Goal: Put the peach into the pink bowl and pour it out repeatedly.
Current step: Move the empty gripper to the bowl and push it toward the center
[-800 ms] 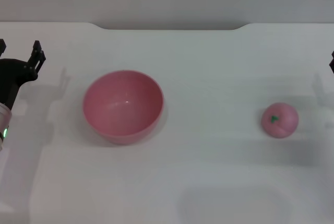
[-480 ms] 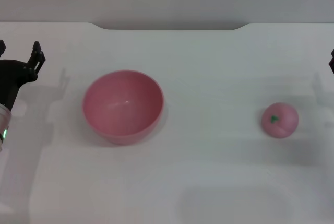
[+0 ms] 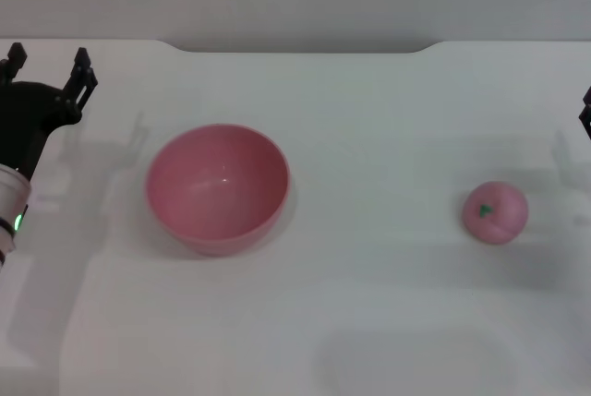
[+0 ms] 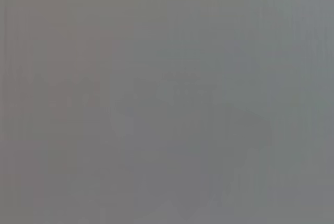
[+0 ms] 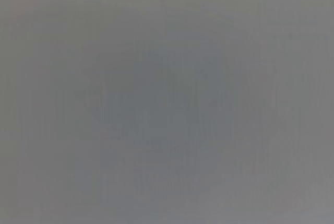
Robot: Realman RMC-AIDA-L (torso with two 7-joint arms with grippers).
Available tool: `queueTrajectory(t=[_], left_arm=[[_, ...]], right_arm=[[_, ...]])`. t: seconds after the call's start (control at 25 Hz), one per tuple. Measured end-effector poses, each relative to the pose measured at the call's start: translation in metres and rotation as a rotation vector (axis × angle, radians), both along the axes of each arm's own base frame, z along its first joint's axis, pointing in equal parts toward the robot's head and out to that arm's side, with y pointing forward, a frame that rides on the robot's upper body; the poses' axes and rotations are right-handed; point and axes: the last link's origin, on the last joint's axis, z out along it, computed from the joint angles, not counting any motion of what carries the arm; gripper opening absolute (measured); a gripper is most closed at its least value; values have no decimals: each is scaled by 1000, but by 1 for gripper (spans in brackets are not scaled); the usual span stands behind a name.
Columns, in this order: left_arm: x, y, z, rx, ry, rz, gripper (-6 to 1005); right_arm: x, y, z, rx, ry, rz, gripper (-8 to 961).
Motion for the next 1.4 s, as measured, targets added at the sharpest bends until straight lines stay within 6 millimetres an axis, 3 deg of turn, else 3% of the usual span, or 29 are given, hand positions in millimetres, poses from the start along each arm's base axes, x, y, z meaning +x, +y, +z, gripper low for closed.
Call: queueTrajectory(t=[0.2, 0.4, 0.44, 0.48, 0.68, 1.08, 1.4], left_arm=[[14, 16, 8, -78, 11, 50, 805], [52, 25, 43, -96, 60, 102, 805], [52, 25, 43, -96, 60, 102, 805], [72, 24, 61, -126, 81, 127, 805], [103, 9, 72, -269, 126, 147, 804], [105, -3, 63, -472, 131, 250, 804], [98, 0, 33, -660, 292, 359, 803]], right_arm=[[0, 1, 1, 1, -2, 1, 658], [0, 1, 1, 2, -2, 1, 659], [0, 1, 1, 3, -2, 1, 659], [0, 1, 1, 3, -2, 1, 659], [0, 2, 1, 3, -1, 0, 658], [0, 5, 2, -3, -8, -4, 659], [-2, 8, 1, -12, -10, -3, 658]])
